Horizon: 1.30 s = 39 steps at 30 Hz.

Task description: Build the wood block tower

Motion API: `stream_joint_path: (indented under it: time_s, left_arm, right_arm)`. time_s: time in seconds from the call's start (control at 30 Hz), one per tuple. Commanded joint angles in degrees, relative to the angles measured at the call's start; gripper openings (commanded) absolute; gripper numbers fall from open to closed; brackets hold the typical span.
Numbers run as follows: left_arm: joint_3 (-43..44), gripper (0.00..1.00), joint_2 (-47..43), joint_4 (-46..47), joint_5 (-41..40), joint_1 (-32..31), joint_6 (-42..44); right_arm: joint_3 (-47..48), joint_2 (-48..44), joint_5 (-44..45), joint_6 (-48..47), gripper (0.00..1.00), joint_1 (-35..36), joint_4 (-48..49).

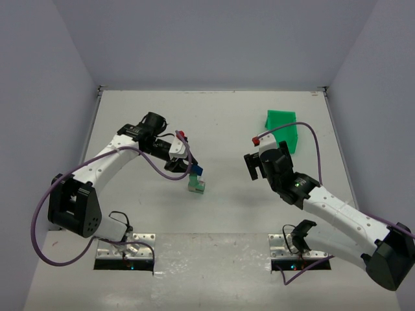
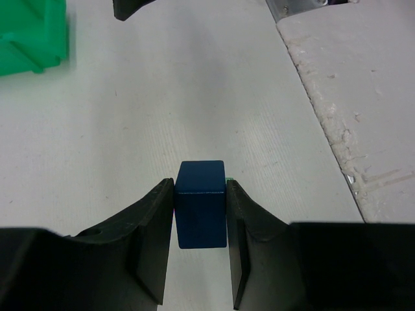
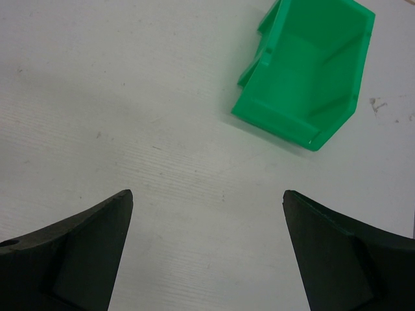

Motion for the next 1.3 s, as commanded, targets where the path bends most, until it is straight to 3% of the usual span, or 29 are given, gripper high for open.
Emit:
stream_joint_path:
  time_s: [0.0,0.57,1.27]
  left_arm:
    - [-0.3,0.01,-0.3,-0.1,3.2,0.4,2.1]
    - [-2.0,0.04,-0.5,-2.1,4.7,0.5,4.7]
    - [-4.2,0.05,-0.1,3.3,3.1,0.5,1.7]
  right_arm:
    - [1.8,0.1,2.1,1.4,0.99,-0.2,0.9]
    - [3.0,0.5,3.2,2.5,0.99,-0.3,-1.8]
    - [3.6,0.8,2.9,3.1,0.99,-0.3,-3.5]
